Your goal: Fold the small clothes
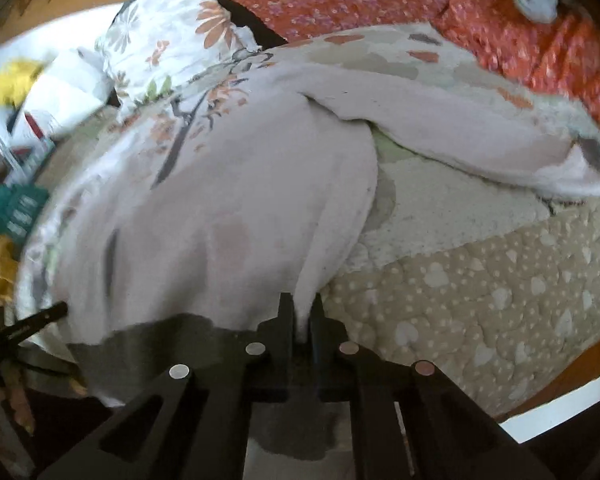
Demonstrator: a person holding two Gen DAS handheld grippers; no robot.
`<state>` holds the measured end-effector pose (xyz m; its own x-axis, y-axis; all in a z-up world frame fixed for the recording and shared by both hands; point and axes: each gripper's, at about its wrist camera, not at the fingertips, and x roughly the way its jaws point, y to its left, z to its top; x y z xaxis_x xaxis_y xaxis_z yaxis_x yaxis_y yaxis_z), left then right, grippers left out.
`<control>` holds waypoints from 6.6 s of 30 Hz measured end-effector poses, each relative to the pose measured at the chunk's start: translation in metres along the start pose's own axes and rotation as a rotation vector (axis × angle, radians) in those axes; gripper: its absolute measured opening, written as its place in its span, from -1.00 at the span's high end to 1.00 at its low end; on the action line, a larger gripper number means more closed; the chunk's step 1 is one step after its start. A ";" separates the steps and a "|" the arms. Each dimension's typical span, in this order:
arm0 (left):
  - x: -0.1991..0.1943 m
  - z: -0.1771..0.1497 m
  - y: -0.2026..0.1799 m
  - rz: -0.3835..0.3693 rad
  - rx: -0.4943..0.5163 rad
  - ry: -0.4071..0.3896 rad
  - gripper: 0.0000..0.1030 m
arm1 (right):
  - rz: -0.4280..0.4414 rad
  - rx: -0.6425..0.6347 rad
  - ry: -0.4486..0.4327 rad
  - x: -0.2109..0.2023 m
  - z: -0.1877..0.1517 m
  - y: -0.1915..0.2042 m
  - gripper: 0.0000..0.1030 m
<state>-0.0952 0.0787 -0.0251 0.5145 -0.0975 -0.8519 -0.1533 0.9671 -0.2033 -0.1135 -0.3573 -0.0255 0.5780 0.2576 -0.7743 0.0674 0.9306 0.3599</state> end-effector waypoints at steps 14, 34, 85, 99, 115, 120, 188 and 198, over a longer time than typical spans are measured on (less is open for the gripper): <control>-0.044 0.016 0.025 -0.008 -0.080 -0.113 -0.28 | 0.029 0.175 0.010 -0.065 0.012 -0.065 0.69; 0.058 0.111 -0.048 -0.066 -0.038 -0.028 -0.39 | -0.534 0.299 0.094 -0.026 0.176 -0.177 0.91; -0.030 0.178 0.111 0.000 -0.373 -0.272 -0.45 | 0.113 -0.074 -0.071 0.060 0.230 0.120 0.78; -0.039 0.169 0.178 -0.002 -0.540 -0.277 -0.45 | 0.114 -0.364 0.173 0.231 0.159 0.339 0.78; -0.083 0.145 0.264 0.213 -0.792 -0.404 -0.46 | 0.398 -0.645 0.295 0.183 0.079 0.416 0.44; -0.098 0.124 0.297 0.243 -0.890 -0.426 -0.47 | 0.490 -0.972 0.307 0.140 -0.017 0.434 -0.02; 0.102 0.210 0.019 0.243 -0.144 0.014 -0.47 | -0.029 0.035 -0.058 0.084 0.212 0.029 0.22; 0.085 0.199 0.062 0.078 -0.207 0.020 -0.47 | 0.074 -0.028 0.013 0.078 0.157 0.048 0.22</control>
<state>0.1066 0.1771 -0.0138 0.4779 -0.0304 -0.8779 -0.3629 0.9033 -0.2289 0.0623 -0.3337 0.0134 0.5697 0.3289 -0.7532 0.0020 0.9159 0.4014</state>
